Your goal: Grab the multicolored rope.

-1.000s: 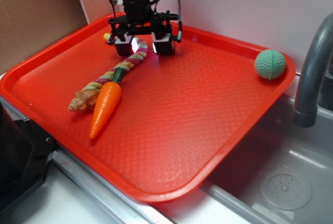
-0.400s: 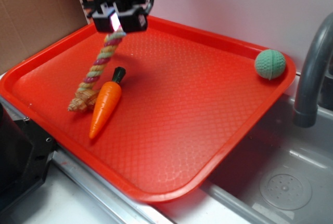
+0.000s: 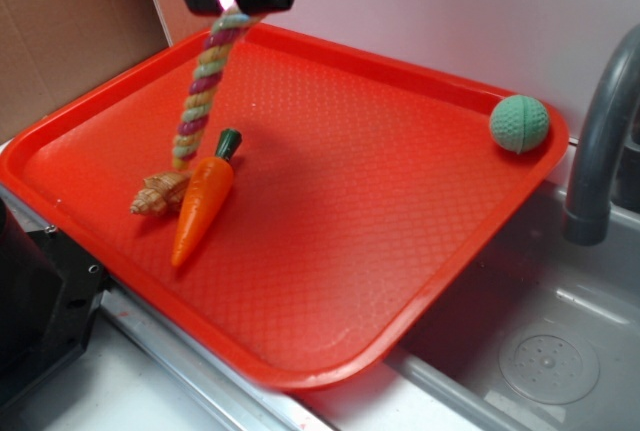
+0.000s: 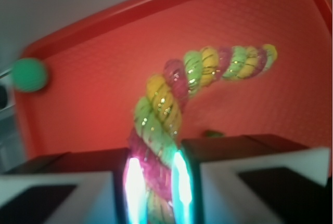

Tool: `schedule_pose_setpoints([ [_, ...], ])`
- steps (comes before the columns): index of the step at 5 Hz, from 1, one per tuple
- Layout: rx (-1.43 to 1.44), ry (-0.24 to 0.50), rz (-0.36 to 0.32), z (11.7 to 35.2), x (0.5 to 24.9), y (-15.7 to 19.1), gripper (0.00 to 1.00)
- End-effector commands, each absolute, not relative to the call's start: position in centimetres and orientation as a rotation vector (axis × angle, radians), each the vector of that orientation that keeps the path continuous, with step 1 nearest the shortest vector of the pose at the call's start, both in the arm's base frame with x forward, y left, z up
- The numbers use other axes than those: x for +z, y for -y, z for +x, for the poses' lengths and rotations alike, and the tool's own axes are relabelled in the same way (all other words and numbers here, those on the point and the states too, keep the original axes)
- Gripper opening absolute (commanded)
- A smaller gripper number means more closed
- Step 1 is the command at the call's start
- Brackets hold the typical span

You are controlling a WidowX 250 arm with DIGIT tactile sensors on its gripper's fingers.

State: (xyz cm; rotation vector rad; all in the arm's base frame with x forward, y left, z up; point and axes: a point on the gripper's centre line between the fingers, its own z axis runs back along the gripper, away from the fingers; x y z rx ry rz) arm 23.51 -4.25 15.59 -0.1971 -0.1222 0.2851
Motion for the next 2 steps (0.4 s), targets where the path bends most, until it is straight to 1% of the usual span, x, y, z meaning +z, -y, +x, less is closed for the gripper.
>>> schedule_pose_setpoints([
  [1, 0.173, 0.22, -0.188, 23.14, 19.52, 8.77, 0.0],
  [2, 0.155, 0.219, -0.193, 22.97, 20.04, 9.38, 0.0],
])
